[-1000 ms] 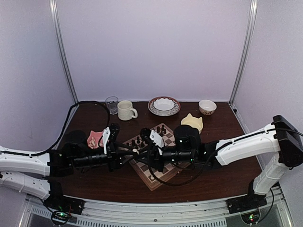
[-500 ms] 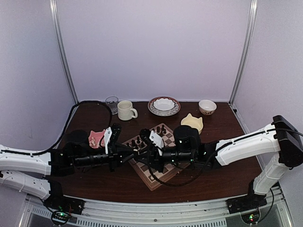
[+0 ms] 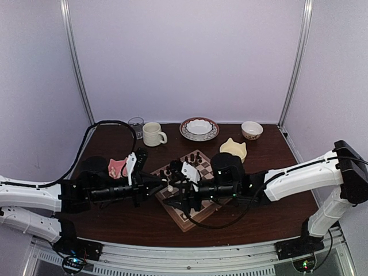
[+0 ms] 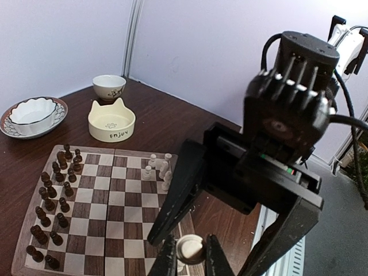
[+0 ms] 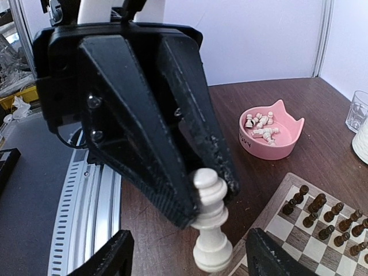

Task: Set up the chess pieces on the board
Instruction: Pass from the right arm to the left, then place the queen at d1.

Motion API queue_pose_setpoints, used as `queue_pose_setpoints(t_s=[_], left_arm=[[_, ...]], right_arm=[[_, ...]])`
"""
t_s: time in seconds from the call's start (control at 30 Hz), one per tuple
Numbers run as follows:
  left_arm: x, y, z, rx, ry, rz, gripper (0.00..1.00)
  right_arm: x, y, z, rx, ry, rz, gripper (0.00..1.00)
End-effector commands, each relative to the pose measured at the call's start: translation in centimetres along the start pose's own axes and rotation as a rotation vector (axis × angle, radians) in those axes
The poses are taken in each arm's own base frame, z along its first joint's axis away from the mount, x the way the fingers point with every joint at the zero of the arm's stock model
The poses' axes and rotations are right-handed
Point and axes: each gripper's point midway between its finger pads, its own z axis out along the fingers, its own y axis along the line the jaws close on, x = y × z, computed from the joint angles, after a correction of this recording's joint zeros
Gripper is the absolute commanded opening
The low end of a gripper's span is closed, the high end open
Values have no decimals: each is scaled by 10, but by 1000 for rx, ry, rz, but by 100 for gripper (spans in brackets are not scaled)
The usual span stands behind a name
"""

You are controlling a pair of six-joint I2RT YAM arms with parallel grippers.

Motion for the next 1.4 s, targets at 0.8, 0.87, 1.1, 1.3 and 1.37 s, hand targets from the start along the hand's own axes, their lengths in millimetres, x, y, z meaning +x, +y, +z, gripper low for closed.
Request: queue_pose_setpoints(t_s=[0.8,0.87,1.1,1.3,1.37], left_arm=[[39,9,107,-15,240,27,0],[46,7,120,-8,254,39,0],[69,1,147,4,288,58,0],[79,2,151,4,289,61,0],[82,1,153,9,285,67,0]], right_arm=[[-10,-179,-194,942,-79,282,83],[-7,-184,-202,974,-100,307,83],[-1,-192,-232,1060,-181,344,83],[-6,-188,-242,1067,-221,332,83],[-6,-187,-242,1065,-224,331,83]])
